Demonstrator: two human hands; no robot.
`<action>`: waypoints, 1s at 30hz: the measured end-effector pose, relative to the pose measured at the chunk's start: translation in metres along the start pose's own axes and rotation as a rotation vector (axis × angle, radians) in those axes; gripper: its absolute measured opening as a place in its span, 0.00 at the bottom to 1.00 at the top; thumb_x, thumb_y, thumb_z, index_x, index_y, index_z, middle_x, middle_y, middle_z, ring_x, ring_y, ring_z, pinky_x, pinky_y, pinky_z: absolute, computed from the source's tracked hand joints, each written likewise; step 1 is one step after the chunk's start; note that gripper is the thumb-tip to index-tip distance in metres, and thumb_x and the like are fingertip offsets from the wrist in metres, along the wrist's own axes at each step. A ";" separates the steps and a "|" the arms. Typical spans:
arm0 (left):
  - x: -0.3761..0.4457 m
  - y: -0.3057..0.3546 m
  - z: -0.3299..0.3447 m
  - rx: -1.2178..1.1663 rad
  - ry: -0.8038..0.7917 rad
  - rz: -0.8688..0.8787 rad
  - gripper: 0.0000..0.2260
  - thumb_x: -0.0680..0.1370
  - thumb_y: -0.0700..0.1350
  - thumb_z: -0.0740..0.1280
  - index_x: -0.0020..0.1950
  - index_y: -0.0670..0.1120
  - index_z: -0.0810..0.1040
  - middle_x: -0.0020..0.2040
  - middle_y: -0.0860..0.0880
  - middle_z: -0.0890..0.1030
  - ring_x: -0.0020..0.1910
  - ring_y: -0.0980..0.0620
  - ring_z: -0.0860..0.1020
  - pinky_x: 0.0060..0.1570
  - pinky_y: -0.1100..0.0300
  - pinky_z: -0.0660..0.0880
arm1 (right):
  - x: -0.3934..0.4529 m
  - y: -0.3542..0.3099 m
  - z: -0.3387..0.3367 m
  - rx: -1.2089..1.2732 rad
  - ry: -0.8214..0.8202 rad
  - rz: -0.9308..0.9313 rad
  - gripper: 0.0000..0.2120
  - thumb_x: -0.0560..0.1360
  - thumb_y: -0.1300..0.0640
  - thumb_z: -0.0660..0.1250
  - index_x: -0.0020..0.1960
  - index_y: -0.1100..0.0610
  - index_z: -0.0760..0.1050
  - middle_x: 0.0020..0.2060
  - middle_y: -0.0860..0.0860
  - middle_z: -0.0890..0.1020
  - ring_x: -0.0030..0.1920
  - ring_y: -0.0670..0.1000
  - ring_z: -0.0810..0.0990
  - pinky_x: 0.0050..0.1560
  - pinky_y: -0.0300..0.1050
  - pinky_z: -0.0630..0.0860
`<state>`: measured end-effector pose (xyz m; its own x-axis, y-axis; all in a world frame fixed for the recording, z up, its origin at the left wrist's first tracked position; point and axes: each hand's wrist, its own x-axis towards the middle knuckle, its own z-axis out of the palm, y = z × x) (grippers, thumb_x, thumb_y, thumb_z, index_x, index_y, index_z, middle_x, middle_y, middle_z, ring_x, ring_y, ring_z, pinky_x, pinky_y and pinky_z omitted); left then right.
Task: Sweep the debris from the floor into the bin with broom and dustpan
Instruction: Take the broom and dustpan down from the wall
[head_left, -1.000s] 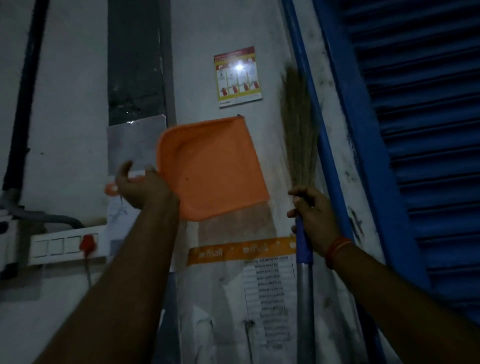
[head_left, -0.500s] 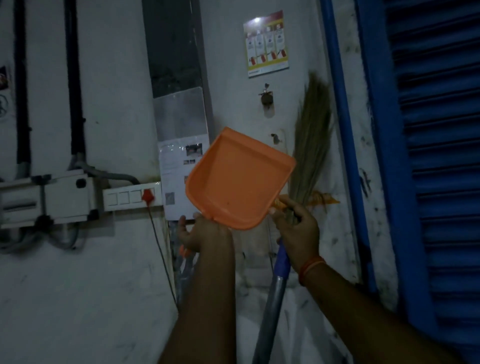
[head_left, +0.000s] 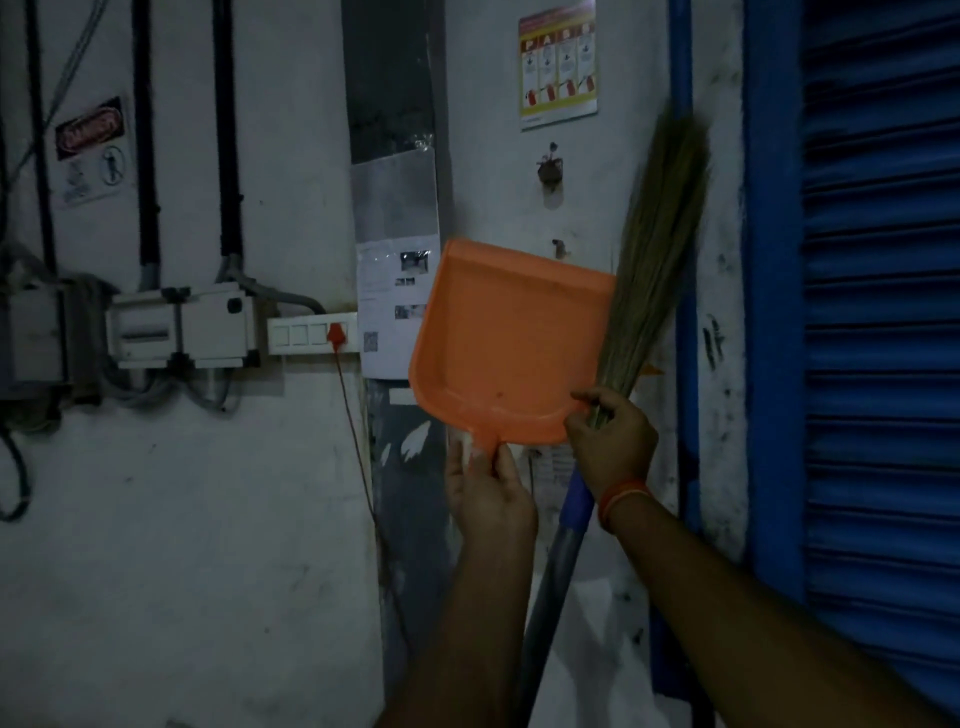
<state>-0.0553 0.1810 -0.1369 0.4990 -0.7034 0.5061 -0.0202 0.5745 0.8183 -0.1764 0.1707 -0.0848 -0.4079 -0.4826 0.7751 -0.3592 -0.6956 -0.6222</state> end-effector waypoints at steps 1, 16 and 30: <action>-0.010 0.003 -0.003 -0.054 -0.057 0.033 0.13 0.80 0.52 0.59 0.61 0.55 0.78 0.68 0.46 0.78 0.67 0.53 0.75 0.70 0.62 0.69 | -0.003 -0.001 -0.006 -0.001 -0.018 -0.004 0.13 0.71 0.63 0.69 0.49 0.48 0.83 0.40 0.45 0.81 0.39 0.43 0.78 0.41 0.33 0.74; -0.069 0.066 -0.142 0.481 -0.245 0.440 0.24 0.74 0.55 0.73 0.69 0.62 0.72 0.62 0.62 0.75 0.63 0.61 0.73 0.58 0.59 0.74 | -0.022 -0.042 0.002 0.081 -0.136 -0.086 0.14 0.71 0.65 0.66 0.48 0.48 0.83 0.39 0.42 0.80 0.36 0.36 0.76 0.39 0.22 0.70; -0.030 0.067 -0.200 0.240 -0.589 -0.088 0.15 0.83 0.36 0.62 0.67 0.48 0.80 0.44 0.44 0.84 0.42 0.45 0.83 0.52 0.41 0.79 | -0.087 -0.057 0.063 0.240 -0.335 0.033 0.14 0.72 0.62 0.67 0.48 0.45 0.83 0.44 0.45 0.84 0.41 0.53 0.84 0.42 0.56 0.83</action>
<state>0.1015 0.3243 -0.1522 -0.0509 -0.8950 0.4432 -0.2288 0.4424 0.8671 -0.0671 0.2190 -0.1098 -0.1064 -0.6257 0.7728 -0.1282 -0.7621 -0.6347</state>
